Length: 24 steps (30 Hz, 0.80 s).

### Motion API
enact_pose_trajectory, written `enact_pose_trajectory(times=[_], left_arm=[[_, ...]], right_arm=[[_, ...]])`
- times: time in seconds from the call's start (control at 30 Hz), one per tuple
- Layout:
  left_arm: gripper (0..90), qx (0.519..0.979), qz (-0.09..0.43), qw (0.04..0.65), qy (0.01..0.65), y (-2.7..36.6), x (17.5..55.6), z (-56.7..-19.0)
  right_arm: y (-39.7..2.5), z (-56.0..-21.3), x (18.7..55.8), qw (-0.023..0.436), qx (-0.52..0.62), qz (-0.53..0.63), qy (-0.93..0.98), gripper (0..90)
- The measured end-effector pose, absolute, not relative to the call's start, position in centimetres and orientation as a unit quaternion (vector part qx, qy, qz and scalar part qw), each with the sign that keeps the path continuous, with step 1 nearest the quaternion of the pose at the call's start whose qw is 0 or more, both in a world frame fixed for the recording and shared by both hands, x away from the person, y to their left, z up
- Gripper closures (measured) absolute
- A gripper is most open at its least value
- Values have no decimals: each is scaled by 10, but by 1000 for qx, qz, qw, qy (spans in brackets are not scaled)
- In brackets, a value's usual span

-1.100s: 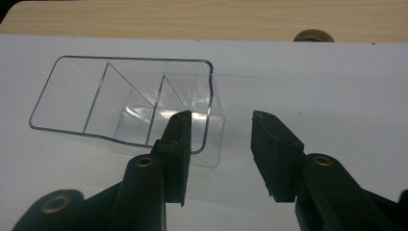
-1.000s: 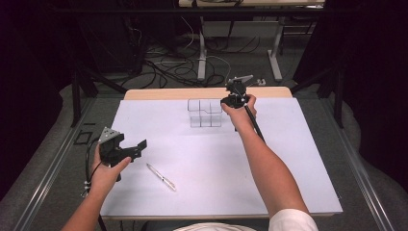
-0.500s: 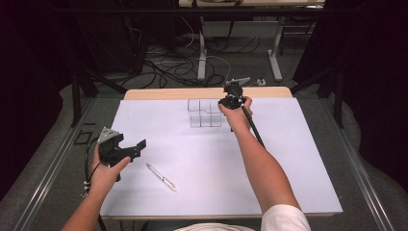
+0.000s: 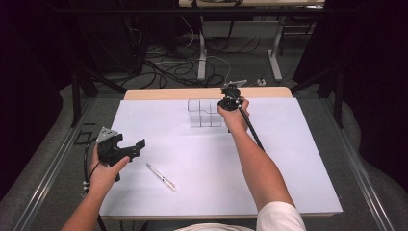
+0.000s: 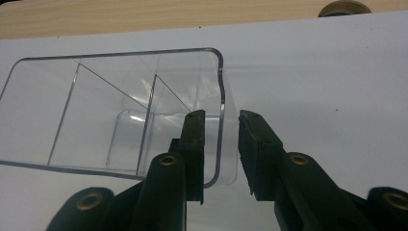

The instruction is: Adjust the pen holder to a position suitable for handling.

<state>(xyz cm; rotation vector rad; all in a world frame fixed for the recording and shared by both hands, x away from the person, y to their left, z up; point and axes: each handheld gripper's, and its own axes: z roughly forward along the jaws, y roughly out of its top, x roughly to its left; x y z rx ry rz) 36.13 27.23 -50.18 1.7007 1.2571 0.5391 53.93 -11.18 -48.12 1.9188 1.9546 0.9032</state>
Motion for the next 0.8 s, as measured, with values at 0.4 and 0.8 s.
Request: enact_pose_trajectory(times=[0.4,0.8], left_arm=[[26,691,220,461,511,273,362,-502],[28,694,218,459,511,274,362,-502]], right_arm=[[-109,-487,541,120,674,299,665,770],[-105,-489,545,118,685,287,659,801]])
